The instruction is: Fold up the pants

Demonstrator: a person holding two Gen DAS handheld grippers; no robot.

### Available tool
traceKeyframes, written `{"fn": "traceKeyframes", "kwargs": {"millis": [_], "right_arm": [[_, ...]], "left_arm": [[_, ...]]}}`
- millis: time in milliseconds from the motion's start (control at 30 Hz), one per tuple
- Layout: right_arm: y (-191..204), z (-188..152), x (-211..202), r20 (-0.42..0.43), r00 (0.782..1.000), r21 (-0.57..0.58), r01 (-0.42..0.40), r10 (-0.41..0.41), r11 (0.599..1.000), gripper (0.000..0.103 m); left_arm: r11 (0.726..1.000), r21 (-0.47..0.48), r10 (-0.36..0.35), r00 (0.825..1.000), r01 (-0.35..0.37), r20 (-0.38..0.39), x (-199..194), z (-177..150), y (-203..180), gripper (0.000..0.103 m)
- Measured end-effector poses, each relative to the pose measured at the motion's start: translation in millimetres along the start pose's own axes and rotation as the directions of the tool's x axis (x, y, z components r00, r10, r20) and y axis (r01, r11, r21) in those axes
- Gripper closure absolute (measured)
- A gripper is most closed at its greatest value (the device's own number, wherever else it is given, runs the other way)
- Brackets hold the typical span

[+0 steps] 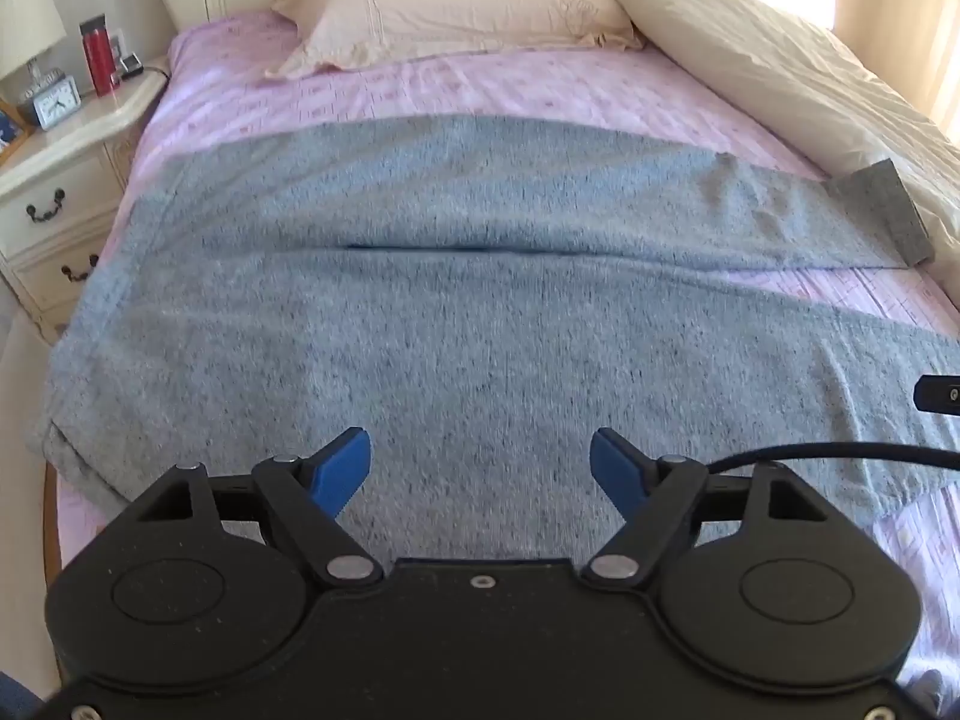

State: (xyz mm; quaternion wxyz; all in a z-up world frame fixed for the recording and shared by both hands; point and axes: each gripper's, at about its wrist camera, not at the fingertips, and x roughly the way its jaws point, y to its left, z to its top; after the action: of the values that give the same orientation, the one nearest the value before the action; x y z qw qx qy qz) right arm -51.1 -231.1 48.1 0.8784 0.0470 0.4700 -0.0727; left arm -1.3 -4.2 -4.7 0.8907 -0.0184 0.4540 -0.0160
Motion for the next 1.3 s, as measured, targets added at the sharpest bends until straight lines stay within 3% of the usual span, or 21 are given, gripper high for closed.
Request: {"fn": "traceKeyframes", "kwargs": {"millis": [367,1300], "right_arm": [[0,-8,-5,-0.006,1.0,0.012,0.012,-0.012,1.0,0.046],[2,-6,-3,0.001,1.0,0.01,0.021,-0.021,1.0,0.046]], "left_arm": [[1.0,0.009,0.013,0.999,-0.013,-0.029,-2,-9,1,0.023],[0.999,-0.038,0.023,1.0,-0.024,-0.011,-4,-10,12,0.023]]}}
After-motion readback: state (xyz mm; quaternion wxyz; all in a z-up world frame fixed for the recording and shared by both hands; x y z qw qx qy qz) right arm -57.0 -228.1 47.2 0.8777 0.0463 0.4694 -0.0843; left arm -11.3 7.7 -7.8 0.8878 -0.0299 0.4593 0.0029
